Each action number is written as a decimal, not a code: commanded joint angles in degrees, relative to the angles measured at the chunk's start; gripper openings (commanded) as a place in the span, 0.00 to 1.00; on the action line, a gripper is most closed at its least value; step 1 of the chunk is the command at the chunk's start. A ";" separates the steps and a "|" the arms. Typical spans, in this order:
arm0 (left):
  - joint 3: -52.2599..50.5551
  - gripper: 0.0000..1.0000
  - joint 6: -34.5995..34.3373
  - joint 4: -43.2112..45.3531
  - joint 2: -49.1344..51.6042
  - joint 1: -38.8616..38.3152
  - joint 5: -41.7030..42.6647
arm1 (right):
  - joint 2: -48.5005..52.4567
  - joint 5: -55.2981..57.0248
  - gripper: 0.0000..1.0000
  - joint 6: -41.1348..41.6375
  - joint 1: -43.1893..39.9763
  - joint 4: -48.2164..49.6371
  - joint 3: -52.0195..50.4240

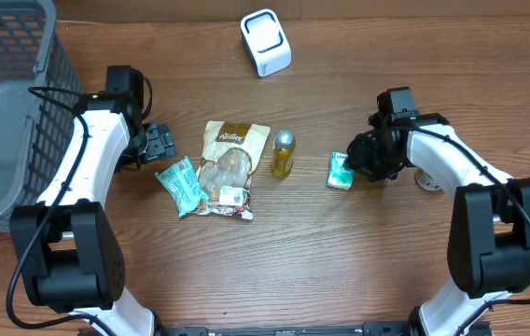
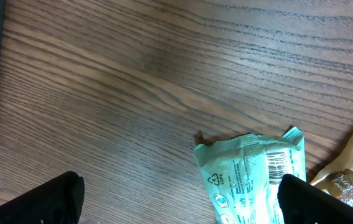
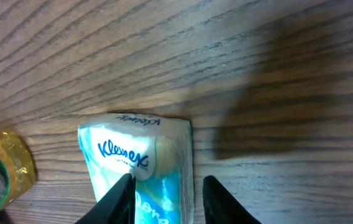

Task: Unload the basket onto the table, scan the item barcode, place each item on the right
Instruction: 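Lower the right gripper over the Kleenex tissue pack and grasp it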

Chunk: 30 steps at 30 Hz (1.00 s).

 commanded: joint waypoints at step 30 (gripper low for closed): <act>-0.17 1.00 0.87 -0.13 -1.68 0.55 -0.35 | -3.39 -29.86 0.04 -18.53 -4.07 0.96 -4.39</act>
